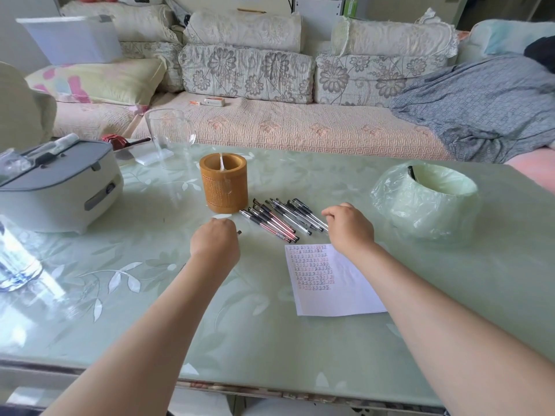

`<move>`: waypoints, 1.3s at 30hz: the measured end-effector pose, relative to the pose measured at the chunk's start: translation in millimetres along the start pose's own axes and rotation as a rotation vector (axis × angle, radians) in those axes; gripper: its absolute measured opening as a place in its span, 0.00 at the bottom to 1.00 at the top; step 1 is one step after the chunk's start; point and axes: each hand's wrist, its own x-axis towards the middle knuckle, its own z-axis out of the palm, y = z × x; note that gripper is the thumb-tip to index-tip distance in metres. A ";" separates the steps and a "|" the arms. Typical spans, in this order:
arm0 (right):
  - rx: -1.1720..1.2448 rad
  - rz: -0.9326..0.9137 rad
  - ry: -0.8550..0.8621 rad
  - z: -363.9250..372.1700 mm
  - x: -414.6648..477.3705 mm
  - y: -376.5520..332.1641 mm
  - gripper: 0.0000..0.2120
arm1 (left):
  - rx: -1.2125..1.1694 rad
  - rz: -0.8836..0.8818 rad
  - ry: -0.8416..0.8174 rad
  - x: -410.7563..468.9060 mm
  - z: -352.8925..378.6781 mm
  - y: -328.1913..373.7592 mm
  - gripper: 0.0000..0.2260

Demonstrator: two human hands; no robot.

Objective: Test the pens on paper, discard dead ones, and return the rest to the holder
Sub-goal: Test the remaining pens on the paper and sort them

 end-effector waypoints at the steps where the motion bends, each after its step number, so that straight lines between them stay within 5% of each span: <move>1: 0.007 0.006 0.011 -3.1 -0.4 -0.5 0.14 | -0.014 0.013 -0.001 -0.2 -0.1 0.7 0.12; 6: 0.129 -0.033 0.008 -17.1 -11.3 -13.4 0.12 | -0.216 0.185 0.079 -1.5 -2.7 9.7 0.08; 13: 0.570 -0.079 -0.271 -30.0 -46.2 -53.9 0.10 | -0.494 0.490 0.176 -30.7 -10.5 37.3 0.11; 21: 0.734 0.045 -0.269 -54.9 -74.0 -43.7 0.08 | -0.557 0.437 0.049 -47.3 -19.3 46.7 0.08; 26: 0.718 0.115 -0.217 -68.6 -87.6 -25.2 0.09 | -0.436 0.382 -0.104 -52.1 -26.3 42.6 0.06; 33: 0.543 0.103 -0.233 -73.2 -100.0 -6.2 0.10 | -0.501 0.388 -0.108 -67.6 -27.1 45.5 0.06; 39: 0.064 -0.251 -0.295 -76.0 -113.1 -12.4 0.16 | -0.629 0.408 -0.097 -81.9 -23.1 57.7 0.06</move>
